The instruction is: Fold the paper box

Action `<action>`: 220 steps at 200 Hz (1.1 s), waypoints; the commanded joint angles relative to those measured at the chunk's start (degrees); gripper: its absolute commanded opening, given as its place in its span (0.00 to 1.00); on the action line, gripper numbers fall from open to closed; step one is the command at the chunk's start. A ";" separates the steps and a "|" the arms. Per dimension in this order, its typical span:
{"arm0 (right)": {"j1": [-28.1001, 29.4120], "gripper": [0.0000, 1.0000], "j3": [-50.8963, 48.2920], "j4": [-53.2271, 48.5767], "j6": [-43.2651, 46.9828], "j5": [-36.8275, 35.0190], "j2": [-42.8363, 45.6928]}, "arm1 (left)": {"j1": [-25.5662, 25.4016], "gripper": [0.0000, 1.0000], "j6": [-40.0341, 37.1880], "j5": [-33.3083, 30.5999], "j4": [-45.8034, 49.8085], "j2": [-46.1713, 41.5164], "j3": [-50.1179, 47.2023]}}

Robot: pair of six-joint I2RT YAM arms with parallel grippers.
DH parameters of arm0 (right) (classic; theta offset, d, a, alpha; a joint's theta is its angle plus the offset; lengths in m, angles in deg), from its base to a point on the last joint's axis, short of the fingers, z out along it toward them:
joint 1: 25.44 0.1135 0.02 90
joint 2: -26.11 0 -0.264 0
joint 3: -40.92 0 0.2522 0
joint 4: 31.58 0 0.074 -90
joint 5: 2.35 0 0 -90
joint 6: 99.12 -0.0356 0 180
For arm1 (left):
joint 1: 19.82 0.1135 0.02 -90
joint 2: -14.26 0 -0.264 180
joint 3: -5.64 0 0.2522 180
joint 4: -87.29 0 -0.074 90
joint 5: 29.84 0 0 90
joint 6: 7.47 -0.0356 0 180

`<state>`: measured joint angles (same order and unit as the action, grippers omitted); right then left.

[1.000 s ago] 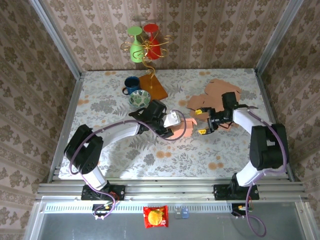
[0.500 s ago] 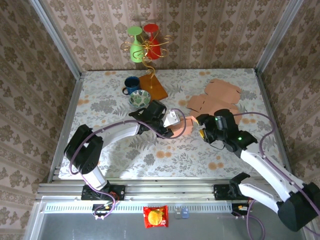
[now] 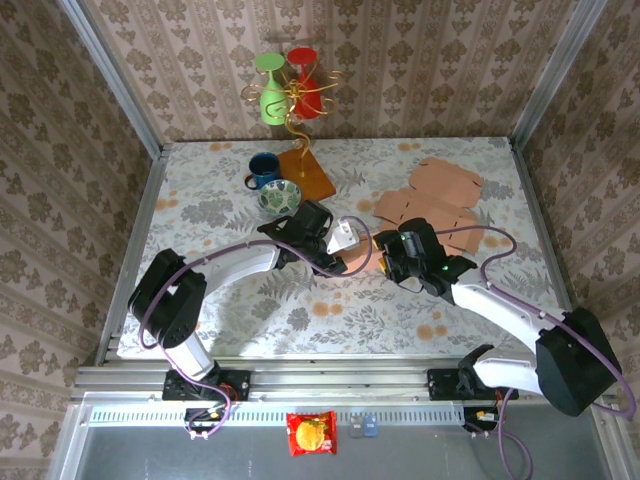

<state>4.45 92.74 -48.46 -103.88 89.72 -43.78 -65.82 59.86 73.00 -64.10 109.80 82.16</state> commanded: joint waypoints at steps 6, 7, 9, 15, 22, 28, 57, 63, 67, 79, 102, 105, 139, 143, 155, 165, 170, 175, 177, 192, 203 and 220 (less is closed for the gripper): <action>0.26 0.51 -1.17 2.38 -0.87 -1.72 -2.29 | -0.03 0.60 0.62 0.26 1.71 0.78 1.22; 0.30 0.51 -1.16 2.44 -0.87 -1.63 -2.33 | 0.00 0.60 0.57 0.30 1.78 0.73 1.22; 0.33 0.51 -1.09 2.40 -0.82 -1.52 -2.61 | -0.02 0.60 0.61 0.33 1.79 0.72 1.29; 0.26 0.50 -0.90 2.26 -0.67 -1.33 -3.25 | 0.00 0.60 0.62 0.35 1.72 0.67 1.34; 0.28 0.49 -0.84 2.40 -0.44 -1.16 -3.99 | 0.01 0.60 0.53 0.35 1.84 0.84 1.44; 0.26 0.48 -0.82 2.54 -0.24 -1.16 -4.47 | -0.05 0.60 0.53 0.34 1.84 0.83 1.47; 0.17 0.43 -0.71 3.11 0.34 -1.26 -6.56 | -0.14 0.60 0.46 0.34 1.92 0.70 1.67; 0.17 0.41 -0.48 3.05 0.55 -1.18 -6.89 | -0.09 0.60 0.38 0.31 1.94 0.70 1.63; 0.24 0.40 -0.28 2.76 0.61 -1.03 -7.09 | -0.12 0.60 0.40 0.28 1.91 0.70 1.60; 0.13 0.36 -0.05 2.17 0.80 -1.10 -7.45 | -0.17 0.60 0.35 0.31 1.99 0.64 1.67; 0.17 0.26 0.34 0.00 0.72 -1.09 -7.22 | -0.16 0.60 0.18 0.17 2.11 0.67 1.74; 0.17 0.26 0.42 -0.23 0.72 -1.05 -7.14 | -0.19 0.60 0.18 0.17 2.10 0.65 1.73; 0.04 0.34 1.79 -3.95 2.99 -1.07 -4.42 | -0.19 0.59 -0.36 0.40 2.17 0.45 1.58; 0.00 0.36 2.17 -4.73 3.99 -1.03 -3.89 | -0.22 0.59 -0.43 0.35 2.18 0.43 1.61; -0.58 0.40 3.74 -7.32 7.59 -0.92 -2.20 | -0.19 0.57 -0.73 0.45 2.20 0.42 1.61; -1.65 0.44 5.02 -9.30 11.54 -0.19 -0.81 | -0.23 0.57 -0.95 0.52 2.04 0.17 1.58; -2.38 0.45 5.68 -10.51 13.87 0.37 -0.10 | -0.17 0.57 -1.06 0.53 1.91 0.10 1.52; -3.25 0.46 6.37 -11.87 16.81 0.92 0.58 | -0.19 0.57 -1.16 0.60 1.98 0.08 1.53; -3.59 0.47 6.64 -12.45 17.66 1.10 0.90 | -0.22 0.57 -1.28 0.61 1.95 0.08 1.50; -6.89 0.47 9.52 -18.46 29.24 2.36 2.65 | -0.16 0.57 -1.88 0.90 1.92 0.04 1.57; -10.72 0.47 10.52 -20.07 38.30 6.07 3.45 | -0.21 0.56 -2.36 1.21 1.92 -0.16 1.49; -16.80 0.45 12.88 -23.27 52.75 12.47 3.92 | -0.22 0.55 -3.41 1.88 1.95 -0.52 1.38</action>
<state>-6.06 102.18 -62.56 -76.26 94.68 -41.24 -65.86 58.90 73.17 -63.88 110.04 82.18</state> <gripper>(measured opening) 0.464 0.554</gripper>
